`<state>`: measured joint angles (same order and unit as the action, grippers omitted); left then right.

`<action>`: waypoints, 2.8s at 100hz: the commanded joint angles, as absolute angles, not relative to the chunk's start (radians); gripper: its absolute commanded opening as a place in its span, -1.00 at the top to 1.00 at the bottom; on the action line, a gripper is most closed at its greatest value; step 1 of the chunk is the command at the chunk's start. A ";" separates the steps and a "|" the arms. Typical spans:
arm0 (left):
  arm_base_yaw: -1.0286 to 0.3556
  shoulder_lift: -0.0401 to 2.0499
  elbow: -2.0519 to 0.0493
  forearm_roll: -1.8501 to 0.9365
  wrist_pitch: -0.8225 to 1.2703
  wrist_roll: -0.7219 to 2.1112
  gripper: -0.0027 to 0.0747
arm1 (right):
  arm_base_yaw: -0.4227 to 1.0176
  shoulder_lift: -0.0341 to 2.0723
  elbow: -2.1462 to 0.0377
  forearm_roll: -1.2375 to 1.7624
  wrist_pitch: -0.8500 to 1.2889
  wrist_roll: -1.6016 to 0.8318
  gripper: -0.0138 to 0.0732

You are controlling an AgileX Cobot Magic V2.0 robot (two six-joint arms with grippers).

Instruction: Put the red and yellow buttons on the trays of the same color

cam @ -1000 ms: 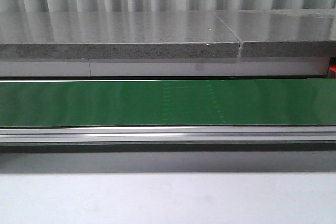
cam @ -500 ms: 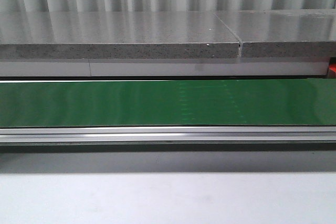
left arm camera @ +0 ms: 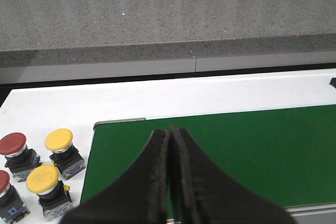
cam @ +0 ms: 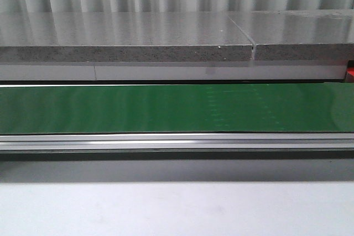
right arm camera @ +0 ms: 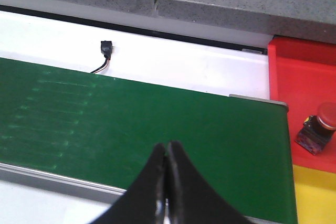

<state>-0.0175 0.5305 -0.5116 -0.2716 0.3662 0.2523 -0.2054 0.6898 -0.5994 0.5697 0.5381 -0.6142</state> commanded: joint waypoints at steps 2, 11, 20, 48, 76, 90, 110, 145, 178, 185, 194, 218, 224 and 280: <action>-0.024 0.532 -0.539 -0.288 0.295 0.253 0.98 | -0.203 0.688 -0.626 0.596 0.478 -0.626 0.85; -0.024 0.532 -0.539 -0.288 0.295 0.253 0.98 | -0.203 0.688 -0.626 0.596 0.478 -0.626 0.85; -0.024 0.532 -0.539 -0.288 0.295 0.253 0.98 | -0.203 0.688 -0.626 0.596 0.478 -0.626 0.85; -0.024 0.532 -0.539 -0.288 0.295 0.253 0.98 | -0.203 0.688 -0.626 0.596 0.478 -0.626 0.85; -0.024 0.534 -0.531 -0.288 0.304 0.253 0.83 | -0.203 0.688 -0.626 0.596 0.478 -0.626 0.85; -0.024 0.534 -0.531 -0.288 0.315 0.253 0.16 | -0.203 0.688 -0.626 0.596 0.478 -0.626 0.85; -0.024 0.534 -0.531 -0.296 0.311 0.253 -0.58 | -0.203 0.688 -0.626 0.596 0.478 -0.626 0.85; 0.006 0.534 -0.543 -0.310 0.204 0.122 -0.53 | -0.203 0.688 -0.626 0.596 0.478 -0.626 0.85; 0.247 0.750 -0.577 -0.311 0.118 -0.038 -0.53 | -0.203 0.688 -0.626 0.596 0.478 -0.626 0.85; 0.257 0.808 -0.579 -0.311 0.082 -0.038 -0.53 | -0.203 0.688 -0.626 0.596 0.478 -0.626 0.85; 0.275 0.896 -0.596 -0.311 0.087 -0.038 -0.53 | -0.203 0.688 -0.626 0.596 0.478 -0.626 0.85; 0.387 1.136 -0.695 -0.288 0.186 -0.038 -0.53 | -0.203 0.688 -0.626 0.596 0.478 -0.626 0.85; 0.414 1.184 -0.721 -0.288 0.221 -0.038 -0.53 | -0.203 0.688 -0.626 0.596 0.478 -0.626 0.85; 0.438 1.480 -0.905 -0.288 0.364 -0.036 -0.53 | -0.203 0.688 -0.626 0.596 0.478 -0.626 0.85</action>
